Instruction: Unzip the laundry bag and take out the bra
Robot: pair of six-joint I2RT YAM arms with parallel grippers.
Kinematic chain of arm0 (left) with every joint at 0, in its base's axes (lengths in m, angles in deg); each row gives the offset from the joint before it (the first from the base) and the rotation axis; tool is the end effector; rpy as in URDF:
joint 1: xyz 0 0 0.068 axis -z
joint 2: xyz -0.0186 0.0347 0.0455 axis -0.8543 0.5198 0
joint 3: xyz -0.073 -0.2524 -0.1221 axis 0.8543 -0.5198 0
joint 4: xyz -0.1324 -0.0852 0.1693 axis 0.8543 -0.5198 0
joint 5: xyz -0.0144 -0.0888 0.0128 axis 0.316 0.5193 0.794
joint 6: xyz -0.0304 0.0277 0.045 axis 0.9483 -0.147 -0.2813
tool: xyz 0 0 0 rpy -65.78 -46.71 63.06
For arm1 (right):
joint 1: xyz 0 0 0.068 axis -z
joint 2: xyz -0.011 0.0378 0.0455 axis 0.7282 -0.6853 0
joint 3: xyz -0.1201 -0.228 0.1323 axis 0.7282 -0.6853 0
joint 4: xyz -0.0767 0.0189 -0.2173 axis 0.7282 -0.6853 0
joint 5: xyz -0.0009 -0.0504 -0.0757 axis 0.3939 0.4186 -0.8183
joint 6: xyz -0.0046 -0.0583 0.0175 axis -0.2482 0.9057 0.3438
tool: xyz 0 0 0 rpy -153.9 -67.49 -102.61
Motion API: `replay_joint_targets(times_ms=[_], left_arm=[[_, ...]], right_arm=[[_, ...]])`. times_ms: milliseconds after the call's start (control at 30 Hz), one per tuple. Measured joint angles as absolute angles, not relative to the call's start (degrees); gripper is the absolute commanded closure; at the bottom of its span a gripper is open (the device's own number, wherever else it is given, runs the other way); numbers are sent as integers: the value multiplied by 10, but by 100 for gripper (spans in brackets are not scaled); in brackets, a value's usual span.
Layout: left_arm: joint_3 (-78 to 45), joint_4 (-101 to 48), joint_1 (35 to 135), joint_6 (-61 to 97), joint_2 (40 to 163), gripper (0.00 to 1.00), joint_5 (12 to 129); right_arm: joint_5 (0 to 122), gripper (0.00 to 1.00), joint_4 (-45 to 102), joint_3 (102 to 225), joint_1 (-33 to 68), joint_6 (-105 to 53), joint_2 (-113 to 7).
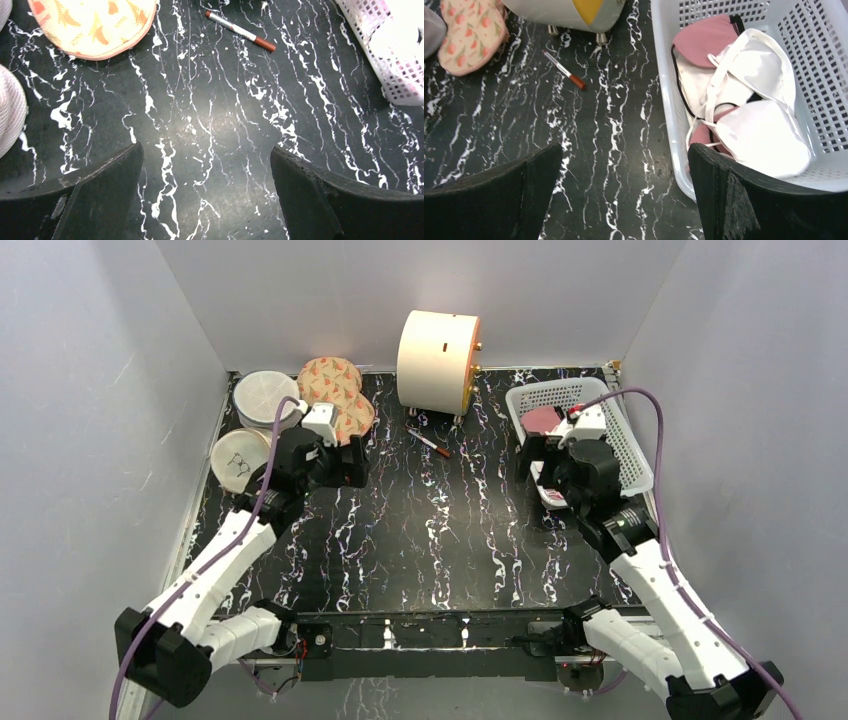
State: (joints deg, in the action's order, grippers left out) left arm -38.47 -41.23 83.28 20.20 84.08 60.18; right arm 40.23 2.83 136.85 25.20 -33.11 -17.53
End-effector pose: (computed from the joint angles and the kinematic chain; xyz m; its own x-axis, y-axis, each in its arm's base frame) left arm 0.1850 -0.0827 0.3381 -0.4103 -0.0724 -0.9091 0.2937 0.9332 -0.2069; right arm 0.1347 0.0421 0.3411 -0.3890 0.1010 -0.9157 -0.0718 0.9876 0.1394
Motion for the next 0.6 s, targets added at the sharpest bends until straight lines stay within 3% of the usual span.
replay_joint_targets(times_ms=[600], left_arm=[[-261,-465,844,272,998,2,570]], right_arm=[[393,2,35,1425,225,-404,-291]])
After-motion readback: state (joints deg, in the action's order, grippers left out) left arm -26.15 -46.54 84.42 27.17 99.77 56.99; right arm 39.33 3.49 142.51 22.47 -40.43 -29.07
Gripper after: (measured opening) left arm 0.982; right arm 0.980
